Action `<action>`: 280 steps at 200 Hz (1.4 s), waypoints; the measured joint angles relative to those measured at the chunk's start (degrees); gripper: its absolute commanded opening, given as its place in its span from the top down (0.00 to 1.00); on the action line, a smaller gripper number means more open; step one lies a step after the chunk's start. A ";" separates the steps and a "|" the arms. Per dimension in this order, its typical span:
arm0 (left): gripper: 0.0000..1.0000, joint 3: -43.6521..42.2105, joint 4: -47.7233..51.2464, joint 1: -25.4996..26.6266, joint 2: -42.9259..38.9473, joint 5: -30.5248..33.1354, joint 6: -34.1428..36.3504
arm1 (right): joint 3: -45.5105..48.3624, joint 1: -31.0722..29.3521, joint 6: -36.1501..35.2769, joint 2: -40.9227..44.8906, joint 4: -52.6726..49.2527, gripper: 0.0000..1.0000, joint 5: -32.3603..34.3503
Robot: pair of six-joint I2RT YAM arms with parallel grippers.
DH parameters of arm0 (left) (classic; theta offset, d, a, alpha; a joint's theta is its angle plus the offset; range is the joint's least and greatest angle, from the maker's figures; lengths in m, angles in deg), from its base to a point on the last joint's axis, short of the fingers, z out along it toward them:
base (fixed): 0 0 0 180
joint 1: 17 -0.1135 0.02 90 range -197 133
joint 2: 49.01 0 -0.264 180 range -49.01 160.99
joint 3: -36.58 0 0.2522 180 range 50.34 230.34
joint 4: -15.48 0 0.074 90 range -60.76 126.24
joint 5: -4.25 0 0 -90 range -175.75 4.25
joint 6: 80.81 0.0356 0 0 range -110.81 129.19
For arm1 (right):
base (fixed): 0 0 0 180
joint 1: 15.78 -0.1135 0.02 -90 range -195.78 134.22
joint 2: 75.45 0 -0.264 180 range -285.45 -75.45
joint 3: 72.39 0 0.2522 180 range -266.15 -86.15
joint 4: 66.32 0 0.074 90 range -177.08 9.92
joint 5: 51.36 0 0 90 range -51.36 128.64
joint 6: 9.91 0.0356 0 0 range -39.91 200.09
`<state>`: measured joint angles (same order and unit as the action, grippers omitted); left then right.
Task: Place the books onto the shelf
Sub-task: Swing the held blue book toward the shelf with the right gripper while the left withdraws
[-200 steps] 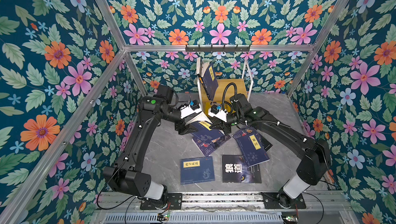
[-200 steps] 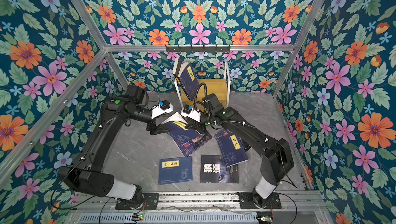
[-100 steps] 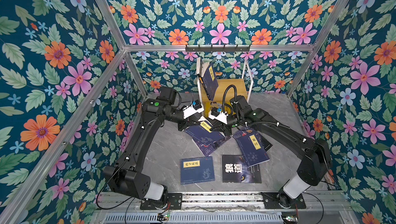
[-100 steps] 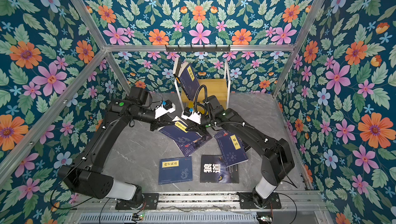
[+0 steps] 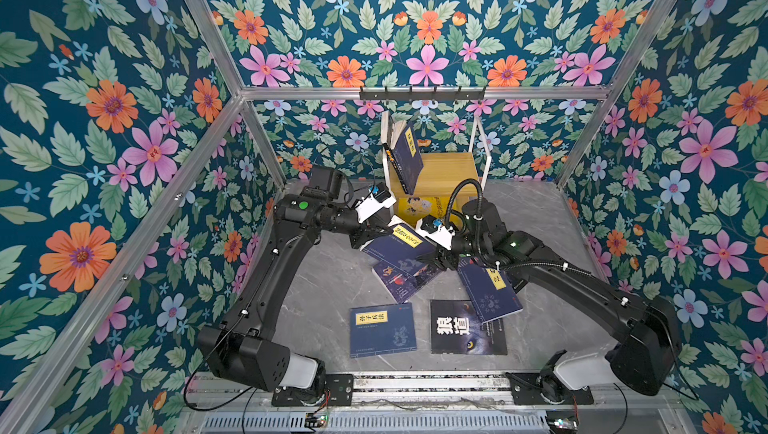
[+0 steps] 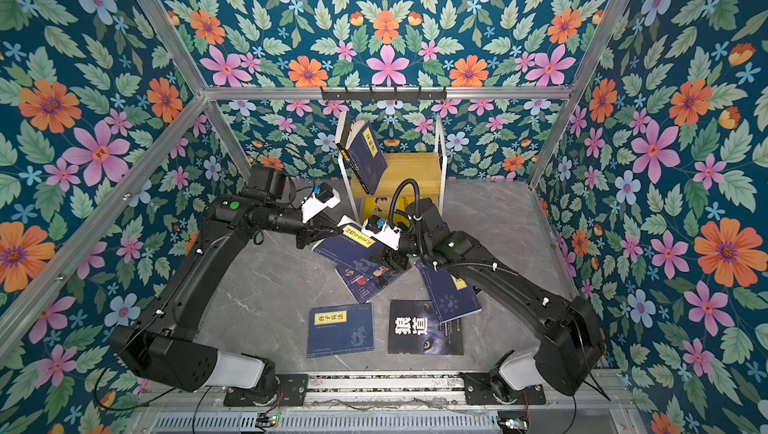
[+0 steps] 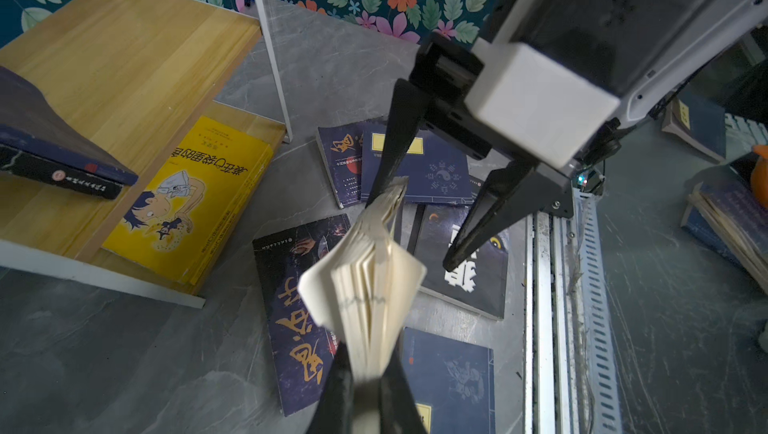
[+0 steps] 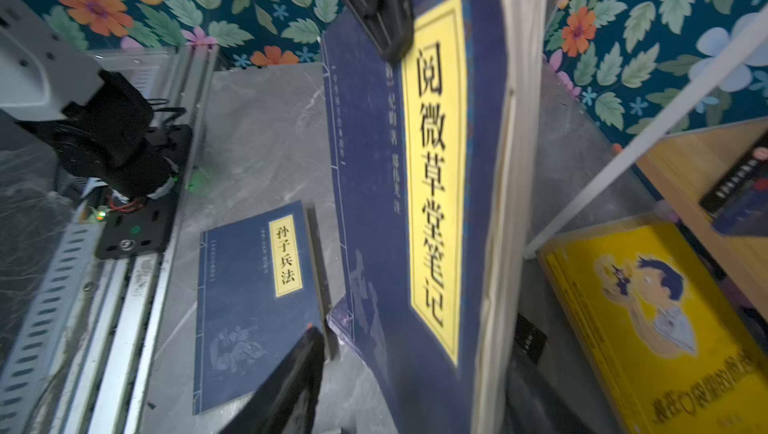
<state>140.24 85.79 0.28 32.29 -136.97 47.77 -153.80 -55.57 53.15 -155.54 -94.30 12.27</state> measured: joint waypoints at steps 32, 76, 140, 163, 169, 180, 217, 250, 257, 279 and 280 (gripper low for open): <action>1.00 -4.31 -5.90 -0.66 -1.77 1.25 -9.07 | 3.19 -5.05 -0.28 3.96 0.72 0.31 13.00; 1.00 -10.91 -14.21 -1.51 -3.19 2.62 -22.40 | 5.60 -12.24 -0.87 7.23 2.95 0.24 27.87; 1.00 -17.68 -23.56 -3.21 -3.87 3.52 -37.40 | 9.09 -18.99 -1.01 8.02 6.95 0.23 43.12; 1.00 -20.87 -28.02 -4.68 -4.07 3.21 -45.42 | 9.68 -20.96 -0.98 5.14 9.79 0.23 46.12; 1.00 -21.51 -29.03 -5.03 -4.04 3.02 -47.54 | 9.60 -21.42 -0.79 4.09 10.23 0.23 46.97; 1.00 -22.69 -31.15 -5.57 -4.09 2.49 -51.10 | 9.40 -22.53 -0.50 2.12 11.50 0.23 49.48; 1.00 -27.10 -38.49 -7.04 -4.48 0.02 -62.55 | 7.87 -25.00 -1.77 -5.84 15.72 0.23 53.09; 1.00 -29.27 -42.36 -7.65 -4.85 -1.31 -68.13 | 6.51 -25.24 -2.36 -11.02 20.04 0.24 56.87; 1.00 -29.59 -43.01 -7.76 -4.87 -1.44 -68.94 | 6.32 -25.24 -2.95 -12.09 20.83 0.25 57.59; 1.00 -30.25 -44.54 -8.22 -4.94 -1.95 -71.49 | 5.44 -25.03 -3.52 -14.97 23.28 0.32 60.00; 1.00 -30.27 -44.61 -8.24 -4.94 -1.95 -71.54 | 5.42 -25.00 -3.54 -15.08 23.45 0.33 60.06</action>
<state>109.97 41.18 -7.96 27.35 -138.92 -23.76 -148.38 -80.58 49.61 -170.62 -70.85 72.33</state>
